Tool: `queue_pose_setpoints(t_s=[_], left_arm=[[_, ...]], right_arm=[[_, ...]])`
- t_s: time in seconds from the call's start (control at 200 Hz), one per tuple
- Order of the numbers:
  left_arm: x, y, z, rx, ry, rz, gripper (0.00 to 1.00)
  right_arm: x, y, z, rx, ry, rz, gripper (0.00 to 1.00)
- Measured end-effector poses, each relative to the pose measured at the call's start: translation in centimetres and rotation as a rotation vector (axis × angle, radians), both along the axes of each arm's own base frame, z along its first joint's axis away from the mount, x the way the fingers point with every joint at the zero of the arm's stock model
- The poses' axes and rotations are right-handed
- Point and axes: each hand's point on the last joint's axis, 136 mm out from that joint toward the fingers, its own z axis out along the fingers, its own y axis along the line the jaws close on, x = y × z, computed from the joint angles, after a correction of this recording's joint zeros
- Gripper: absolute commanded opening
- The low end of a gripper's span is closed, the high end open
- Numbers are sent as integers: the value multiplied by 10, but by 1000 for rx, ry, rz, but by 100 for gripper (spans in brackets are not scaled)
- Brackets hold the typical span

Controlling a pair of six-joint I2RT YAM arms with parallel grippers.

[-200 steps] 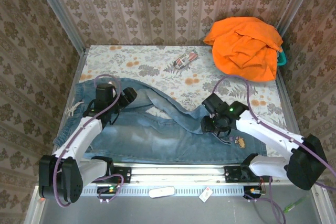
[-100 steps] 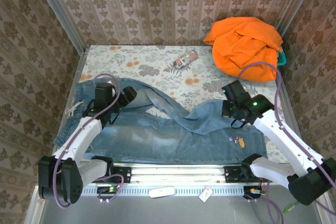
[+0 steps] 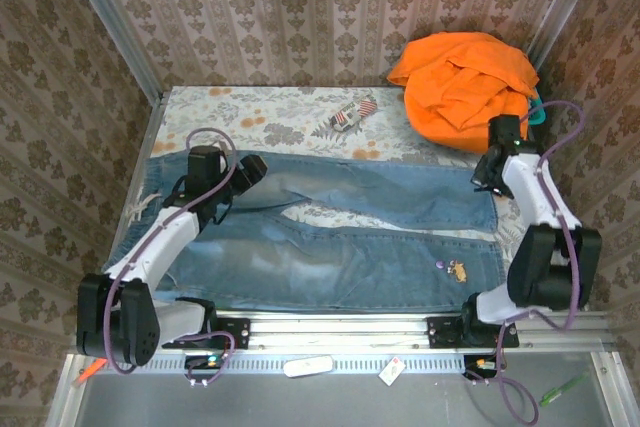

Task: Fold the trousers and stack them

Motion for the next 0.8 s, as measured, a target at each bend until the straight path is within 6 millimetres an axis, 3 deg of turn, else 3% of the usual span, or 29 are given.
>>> queue_pose_setpoints(t_s=[0.03, 0.065, 0.185, 0.32, 0.39, 0.405, 0.41, 0.435, 0.44, 0.455, 0.46, 0.49, 0.55, 0.585, 0.595, 0.665, 0.745, 0.8], left_arm=[[2, -1, 0, 4, 0, -3, 86], [4, -1, 1, 6, 0, -5, 87], [11, -5, -1, 11, 9, -19, 87], [7, -16, -5, 26, 19, -60, 87], [0, -30, -7, 34, 21, -106, 83], [-1, -32, -7, 36, 22, -115, 82], [-1, -32, -7, 36, 22, -115, 81], [-5, -39, -8, 39, 25, -135, 80], [-5, -39, -8, 39, 25, -135, 79], [-8, -44, -8, 40, 26, -150, 77], [-8, -44, -8, 40, 26, -150, 77], [-12, -50, -9, 43, 27, -168, 72], [-22, -60, -12, 51, 30, -207, 55], [-29, -69, -15, 58, 38, -231, 46], [-30, -70, -15, 59, 38, -237, 43], [-43, -87, -19, 79, 42, -299, 22], [-52, -100, -26, 102, 54, -348, 7], [-54, -107, -34, 127, 72, -375, 0]], right_arm=[[5, -8, -7, 6, 12, -20, 42], [10, -16, -12, 11, 16, -44, 49], [22, -34, -20, -2, 16, -94, 61], [30, -19, -2, -27, -45, -60, 59], [31, 15, 19, -36, -124, 23, 51], [31, 15, 19, -36, -124, 23, 49], [29, 25, 25, -35, -142, 49, 48], [27, 27, 23, -31, -139, 53, 45], [27, 39, 29, -25, -167, 82, 45], [27, 39, 29, -25, -167, 82, 41], [25, 55, 39, -23, -202, 126, 41], [21, 84, 46, 2, -250, 203, 32], [7, 124, 45, 63, -292, 301, 21], [0, 142, 40, 98, -294, 344, 13], [-8, 159, 32, 126, -280, 403, 10], [-32, 198, 1, 209, -197, 504, 4], [-54, 220, -36, 255, -79, 558, 3], [-63, 231, -50, 273, -26, 587, 3]])
